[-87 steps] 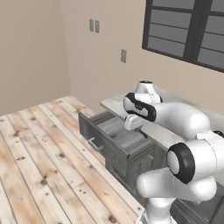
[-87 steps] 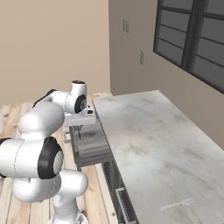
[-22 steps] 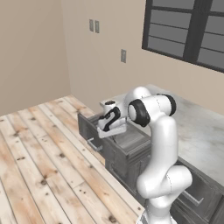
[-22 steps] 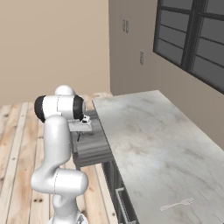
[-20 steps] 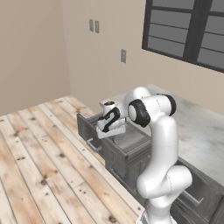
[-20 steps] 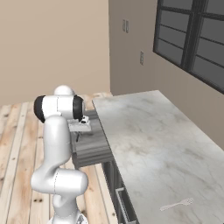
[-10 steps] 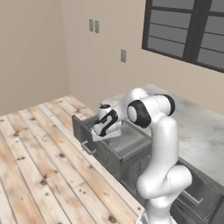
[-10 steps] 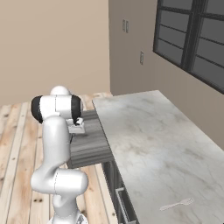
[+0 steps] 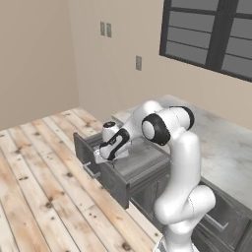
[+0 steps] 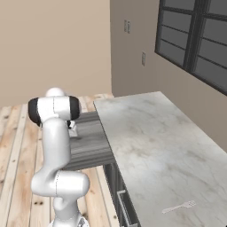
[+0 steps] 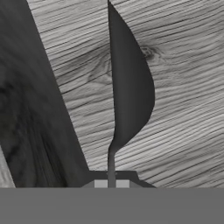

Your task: Organize the utensils by type. Pick up the wooden spoons from the counter and place them in the open cabinet. Then pick up the metallic utensils from the counter and place them in the open drawer.

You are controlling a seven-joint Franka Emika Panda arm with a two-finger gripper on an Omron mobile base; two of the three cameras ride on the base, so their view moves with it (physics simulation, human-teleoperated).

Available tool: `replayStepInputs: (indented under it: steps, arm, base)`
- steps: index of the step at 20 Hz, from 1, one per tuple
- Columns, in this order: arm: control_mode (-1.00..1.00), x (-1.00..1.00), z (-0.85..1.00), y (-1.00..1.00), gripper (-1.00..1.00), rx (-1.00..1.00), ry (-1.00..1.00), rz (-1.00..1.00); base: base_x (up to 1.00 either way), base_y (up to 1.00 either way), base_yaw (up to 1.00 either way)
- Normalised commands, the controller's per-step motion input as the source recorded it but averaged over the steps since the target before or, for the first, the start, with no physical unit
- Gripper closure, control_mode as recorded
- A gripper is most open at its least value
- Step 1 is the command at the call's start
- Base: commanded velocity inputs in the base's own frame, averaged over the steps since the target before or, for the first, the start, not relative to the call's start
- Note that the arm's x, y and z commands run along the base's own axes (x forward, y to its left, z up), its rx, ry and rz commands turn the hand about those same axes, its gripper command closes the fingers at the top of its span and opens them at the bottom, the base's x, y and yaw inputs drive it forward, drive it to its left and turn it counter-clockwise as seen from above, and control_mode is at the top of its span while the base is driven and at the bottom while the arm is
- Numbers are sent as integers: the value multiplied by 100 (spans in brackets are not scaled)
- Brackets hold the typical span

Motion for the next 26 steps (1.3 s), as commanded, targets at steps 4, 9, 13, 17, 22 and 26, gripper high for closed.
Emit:
replayStepInputs:
  steps: [4,9,13,17,22,26]
  arm:
    - [-100,0,-23,69,100,-7,0,-6]
    - [-100,0,-21,69,100,-8,0,-6]
    - [-100,3,-11,44,100,-6,0,-4]
    - [-100,22,0,3,100,0,0,0]
    - [-100,16,14,-11,100,0,0,0]
    - [-100,6,20,-27,100,1,0,0]
  base:
    - [0,0,0]
    - [0,0,0]
    - [0,0,0]
    - [0,0,0]
    - [0,0,0]
    - [0,0,0]
